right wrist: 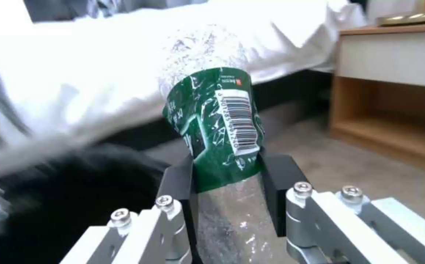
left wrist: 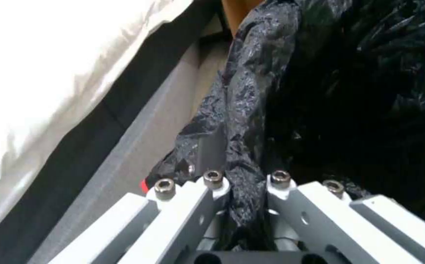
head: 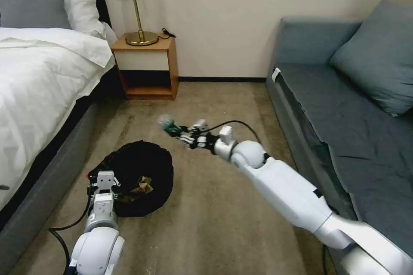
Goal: Pick up the trash bin, then pick up the garbage on the floor and place it into the trash bin.
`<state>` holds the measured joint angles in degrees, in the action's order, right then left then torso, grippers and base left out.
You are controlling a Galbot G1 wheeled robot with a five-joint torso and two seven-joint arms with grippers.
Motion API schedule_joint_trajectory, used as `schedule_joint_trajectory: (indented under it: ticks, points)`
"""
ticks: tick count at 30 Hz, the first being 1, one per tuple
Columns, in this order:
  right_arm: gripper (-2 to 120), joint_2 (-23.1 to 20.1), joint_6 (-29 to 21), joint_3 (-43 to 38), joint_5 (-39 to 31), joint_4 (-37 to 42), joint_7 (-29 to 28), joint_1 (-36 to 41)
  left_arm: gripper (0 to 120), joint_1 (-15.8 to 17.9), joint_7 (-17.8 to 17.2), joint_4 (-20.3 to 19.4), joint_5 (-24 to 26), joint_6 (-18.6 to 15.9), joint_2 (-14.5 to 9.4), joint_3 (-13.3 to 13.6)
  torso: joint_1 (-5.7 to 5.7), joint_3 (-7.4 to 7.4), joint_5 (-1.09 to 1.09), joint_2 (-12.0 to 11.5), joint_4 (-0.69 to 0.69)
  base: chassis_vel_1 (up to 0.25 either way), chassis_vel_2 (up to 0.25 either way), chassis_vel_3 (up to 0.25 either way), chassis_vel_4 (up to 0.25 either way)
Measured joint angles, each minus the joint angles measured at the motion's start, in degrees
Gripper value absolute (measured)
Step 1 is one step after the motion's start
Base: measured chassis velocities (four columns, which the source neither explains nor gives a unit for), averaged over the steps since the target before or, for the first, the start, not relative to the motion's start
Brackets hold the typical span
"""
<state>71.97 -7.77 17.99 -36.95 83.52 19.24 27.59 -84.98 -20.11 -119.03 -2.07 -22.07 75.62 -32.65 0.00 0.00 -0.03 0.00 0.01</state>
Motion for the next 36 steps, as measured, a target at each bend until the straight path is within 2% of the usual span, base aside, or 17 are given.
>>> schedule_joint_trajectory:
  ticks: [2, 5, 9, 24, 26, 27, 29, 31, 36]
  points:
    - [29, 0.6, -1.4, 1.7, -4.4, 2.3, -1.8, 0.5, 0, 0.1, 0.0, -0.1, 0.0, 0.0, 0.0, 0.1, 0.0, 0.0, 0.0, 0.0, 0.0, 0.0, 0.0, 0.0, 0.0]
    - [29, 0.9, -2.3, 3.1, -7.3, 4.1, -3.1, 1.3, 0, 0.1, -0.1, -0.1, 0.0, -0.1, 0.1, 0.2, 0.0, 0.0, 0.0, 0.0, -0.01, 0.0, 0.0, 0.0, 0.0]
    - [29, 1.3, -2.8, 4.2, -8.7, 5.3, -4.0, 2.4, 0, 0.1, -0.1, -0.1, 0.0, -0.1, 0.1, 0.3, 0.0, 0.0, 0.01, 0.0, -0.01, 0.0, 0.0, 0.0, 0.0]
    - [30, 3.5, -0.6, 6.8, -0.8, 0.0, -5.7, 6.2, 0, -0.2, -0.1, -0.5, 0.2, 0.7, 0.6, 0.7, 0.0, 0.0, 0.03, 0.0, -0.01, 0.0, 0.0, 0.0, 0.0]
    - [39, 3.5, -0.5, 6.7, 0.2, -0.3, -5.7, 6.5, 0, -0.2, -0.1, -0.5, 0.3, 0.8, 0.6, 0.5, 0.0, 0.0, 0.03, 0.0, -0.01, 0.0, 0.0, 0.0, 0.0]
    - [39, 3.5, -0.5, 6.7, 0.3, -0.3, -5.7, 6.5, 0, -0.2, -0.1, -0.5, 0.3, 0.9, 0.6, 0.5, 0.0, 0.0, 0.03, 0.0, -0.01, 0.0, 0.0, 0.0, 0.0]
    - [53, 3.3, -0.4, 6.5, 1.0, -0.4, -5.7, 6.8, 0, -0.1, -0.1, -0.2, 0.4, 0.9, 0.6, 0.5, 0.0, 0.0, 0.03, 0.0, -0.01, 0.0, 0.0, 0.0, 0.0]
    - [55, 3.2, -0.4, 6.5, 1.2, -0.4, -5.7, 6.9, 0, 0.0, -0.1, -0.1, 0.4, 0.9, 0.6, 0.5, 0.0, 0.0, 0.03, 0.0, -0.01, 0.0, 0.0, 0.0, 0.0]
    - [75, 2.9, -0.4, 6.3, 2.0, -0.4, -5.6, 7.4, 0, 0.2, -0.1, 0.2, 0.4, 1.0, 0.8, 0.5, 0.0, 0.0, 0.03, 0.0, -0.01, 0.0, 0.0, 0.0, 0.0]
